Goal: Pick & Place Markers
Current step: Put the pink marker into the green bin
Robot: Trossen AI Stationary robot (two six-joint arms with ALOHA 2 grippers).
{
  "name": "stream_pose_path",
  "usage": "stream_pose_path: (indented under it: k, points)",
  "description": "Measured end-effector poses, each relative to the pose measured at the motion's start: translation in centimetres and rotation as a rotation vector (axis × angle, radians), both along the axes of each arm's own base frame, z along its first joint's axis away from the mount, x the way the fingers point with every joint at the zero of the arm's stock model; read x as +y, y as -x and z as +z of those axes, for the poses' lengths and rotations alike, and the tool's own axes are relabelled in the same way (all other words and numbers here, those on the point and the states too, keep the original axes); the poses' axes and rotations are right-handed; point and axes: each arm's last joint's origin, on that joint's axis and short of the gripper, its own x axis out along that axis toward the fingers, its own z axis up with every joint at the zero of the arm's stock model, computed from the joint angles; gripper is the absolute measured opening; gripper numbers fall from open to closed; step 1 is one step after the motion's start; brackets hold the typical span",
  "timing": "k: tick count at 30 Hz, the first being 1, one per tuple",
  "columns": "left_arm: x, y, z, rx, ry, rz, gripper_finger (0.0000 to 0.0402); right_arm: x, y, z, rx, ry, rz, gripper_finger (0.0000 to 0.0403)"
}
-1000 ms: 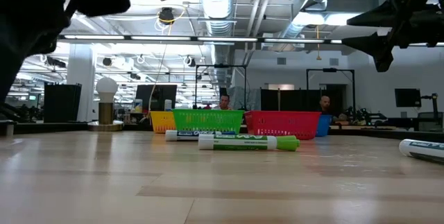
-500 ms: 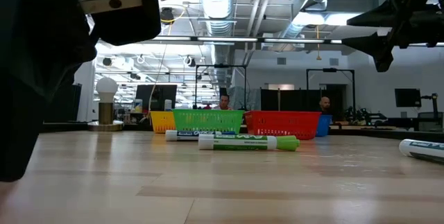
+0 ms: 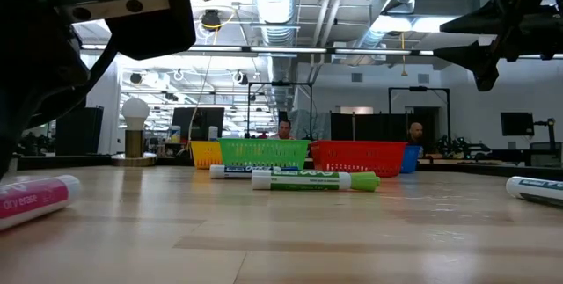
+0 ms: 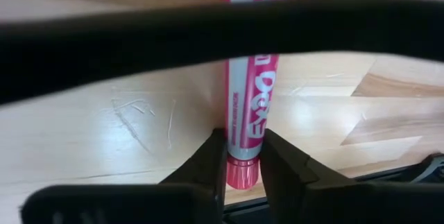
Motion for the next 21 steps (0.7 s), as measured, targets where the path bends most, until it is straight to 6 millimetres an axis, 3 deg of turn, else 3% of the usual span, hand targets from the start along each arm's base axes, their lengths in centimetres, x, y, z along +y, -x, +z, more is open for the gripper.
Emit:
stream_pose_path:
  k: [5, 11, 17, 21]
  points:
    - [0.0, 0.0, 0.0, -0.006, -0.007, -0.003, 0.0080, 0.0, 0.0, 0.0, 0.000, 0.000, 0.000, 0.0205]
    - [0.2, -0.1, 0.1, -0.048, -0.057, -0.006, 0.0068, 0.0, 0.0, 0.0, 0.000, 0.000, 0.000, 0.0205]
    - [1.5, -0.1, 1.4, -0.150, -0.244, 0.034, 0.0071, 0.0, 0.0, 0.0, 0.002, 0.007, -0.001, 0.0205]
    - [2.9, 0.2, 2.5, -0.115, -0.311, 0.008, 0.0067, 0.0, 0.0, 0.0, 0.002, 0.007, -0.001, 0.0205]
